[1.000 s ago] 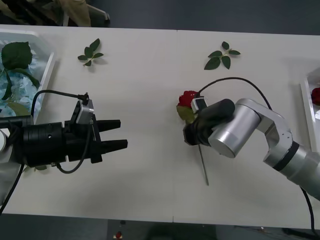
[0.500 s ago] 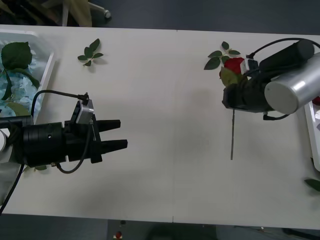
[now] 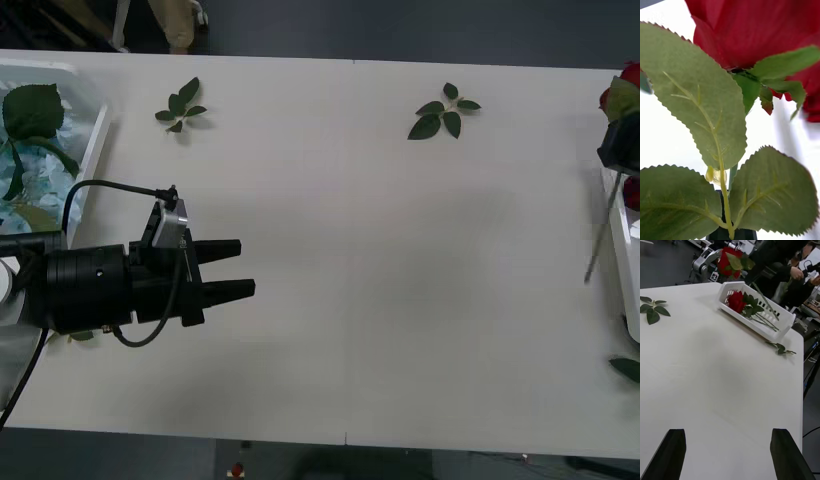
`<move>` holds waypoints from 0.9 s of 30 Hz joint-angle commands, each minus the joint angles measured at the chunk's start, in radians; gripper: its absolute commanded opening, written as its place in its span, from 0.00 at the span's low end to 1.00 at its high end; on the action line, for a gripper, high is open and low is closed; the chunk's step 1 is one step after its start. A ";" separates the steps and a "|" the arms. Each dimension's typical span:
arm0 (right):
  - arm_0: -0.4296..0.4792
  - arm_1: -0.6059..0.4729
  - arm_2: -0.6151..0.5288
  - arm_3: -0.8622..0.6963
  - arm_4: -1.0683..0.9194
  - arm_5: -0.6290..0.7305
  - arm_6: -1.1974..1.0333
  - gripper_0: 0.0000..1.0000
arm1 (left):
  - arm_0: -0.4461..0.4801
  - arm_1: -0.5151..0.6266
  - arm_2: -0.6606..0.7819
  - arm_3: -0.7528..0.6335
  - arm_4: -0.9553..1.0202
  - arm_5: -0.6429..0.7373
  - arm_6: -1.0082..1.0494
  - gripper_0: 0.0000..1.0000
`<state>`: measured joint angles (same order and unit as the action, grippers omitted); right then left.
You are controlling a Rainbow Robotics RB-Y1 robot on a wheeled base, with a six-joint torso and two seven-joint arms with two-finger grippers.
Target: Put the red flowers into the right box and the blue flowers into the left box
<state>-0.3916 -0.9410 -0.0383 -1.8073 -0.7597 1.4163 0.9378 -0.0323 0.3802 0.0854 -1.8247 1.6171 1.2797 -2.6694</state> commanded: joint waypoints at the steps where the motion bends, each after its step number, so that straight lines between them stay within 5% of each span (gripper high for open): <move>1: 0.011 -0.059 -0.040 0.042 0.008 -0.007 0.196 0.00 | -0.006 0.014 -0.012 -0.011 0.010 -0.006 -0.036 0.65; 17: 0.017 -0.121 -0.121 0.437 0.092 -0.206 0.550 0.00 | -0.006 0.014 -0.012 -0.011 0.010 -0.006 -0.036 0.65; 27: 0.017 -0.134 -0.118 0.641 0.083 -0.459 0.676 0.00 | -0.006 0.014 -0.012 -0.011 0.010 -0.006 -0.036 0.65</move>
<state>-0.3633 -1.0364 -0.1432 -1.1791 -0.6741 0.9832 1.6094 -0.0323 0.3802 0.0854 -1.8238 1.6171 1.2797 -2.6694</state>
